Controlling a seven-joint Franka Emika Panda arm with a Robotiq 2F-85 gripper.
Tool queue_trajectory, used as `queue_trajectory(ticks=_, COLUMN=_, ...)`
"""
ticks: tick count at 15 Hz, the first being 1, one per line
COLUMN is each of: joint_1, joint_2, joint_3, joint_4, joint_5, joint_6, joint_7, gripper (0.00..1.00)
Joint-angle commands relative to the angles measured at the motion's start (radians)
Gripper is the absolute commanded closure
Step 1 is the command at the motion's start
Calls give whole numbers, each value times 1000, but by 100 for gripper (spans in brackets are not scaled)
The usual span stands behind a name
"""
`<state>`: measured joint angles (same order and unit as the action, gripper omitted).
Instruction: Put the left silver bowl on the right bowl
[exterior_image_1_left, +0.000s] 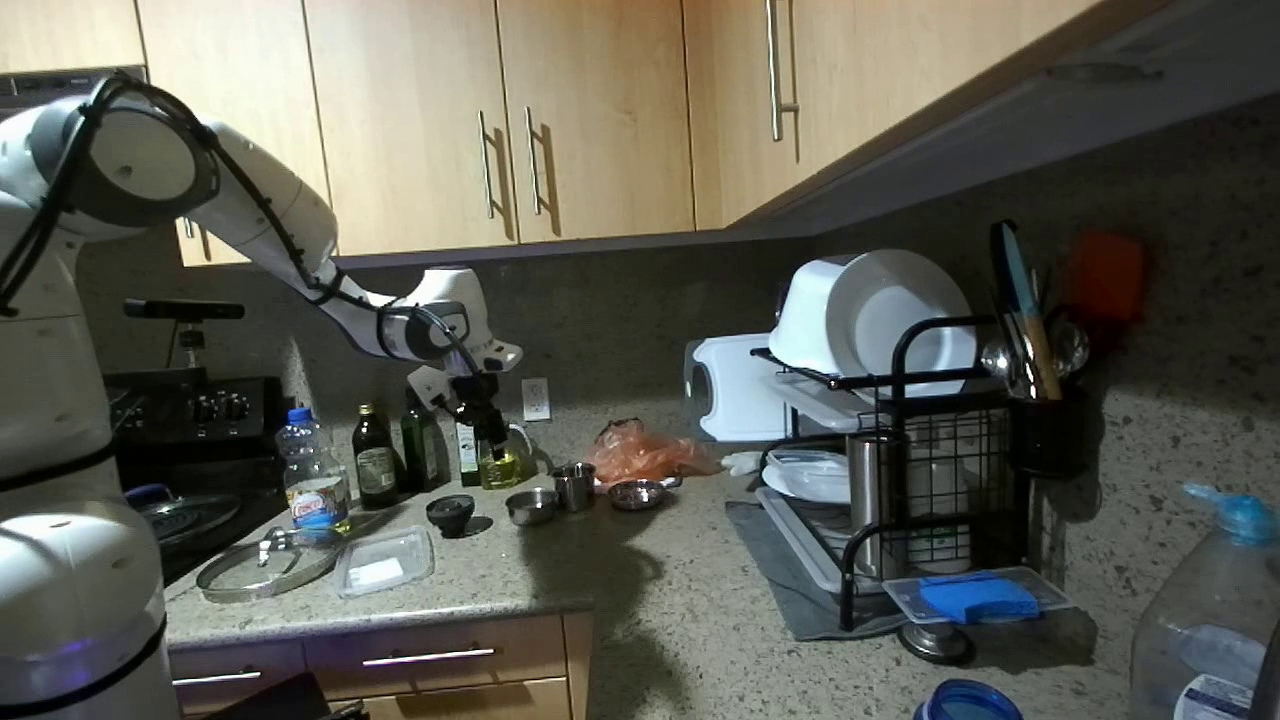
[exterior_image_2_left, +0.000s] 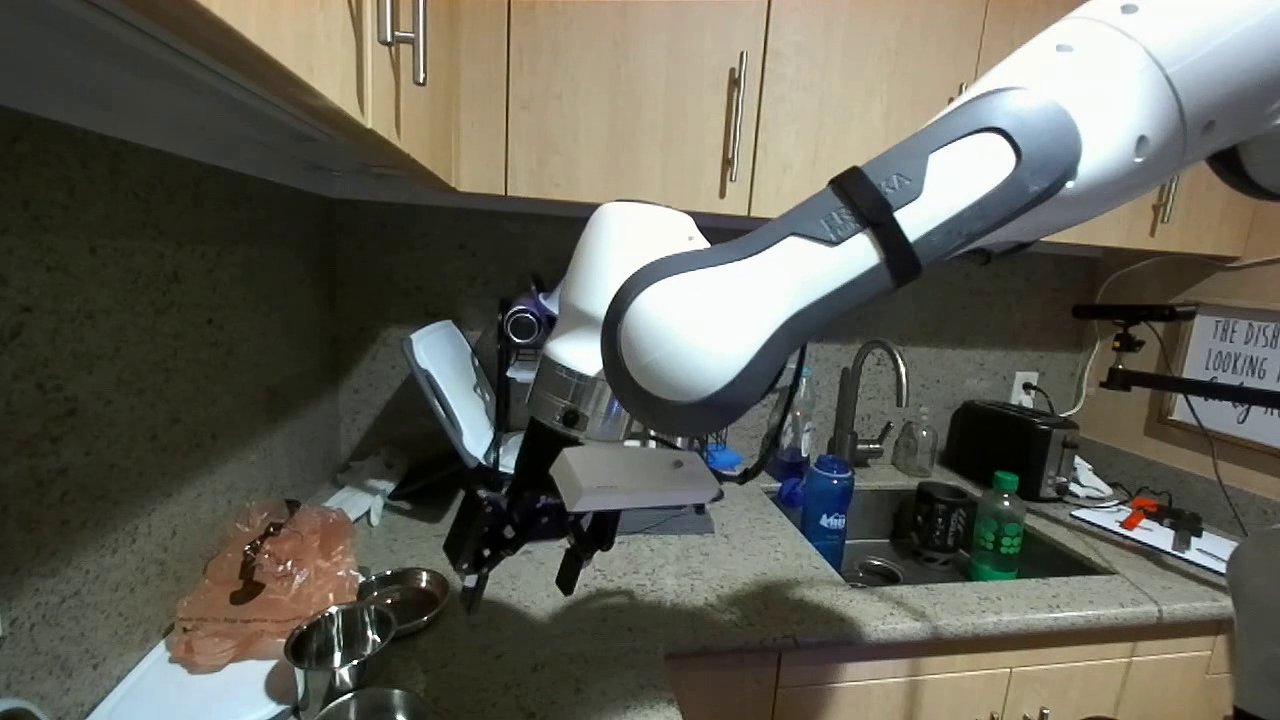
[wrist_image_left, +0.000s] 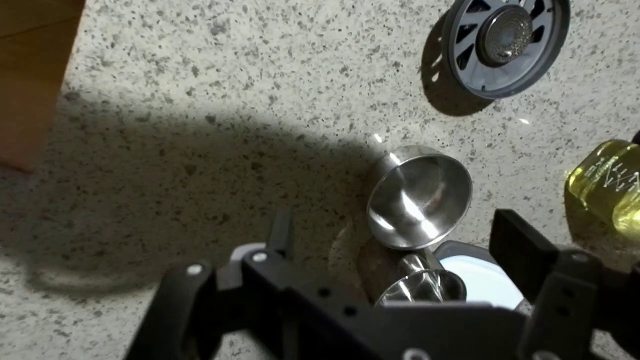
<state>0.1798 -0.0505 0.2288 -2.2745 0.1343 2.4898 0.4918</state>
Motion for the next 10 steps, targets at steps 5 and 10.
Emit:
queue_trajectory(ticks=5, joint_1=11, joint_2=163, joint_3=-39, joint_4=298, joint_5=-157, joint_6=-273, joint_7=26, gripper=0)
queue_trajectory(ticks=10, joint_1=49, joint_2=226, joint_3=-39, joint_4=397, joint_5=-205, joint_6=-321, joint_7=69, gripper=0)
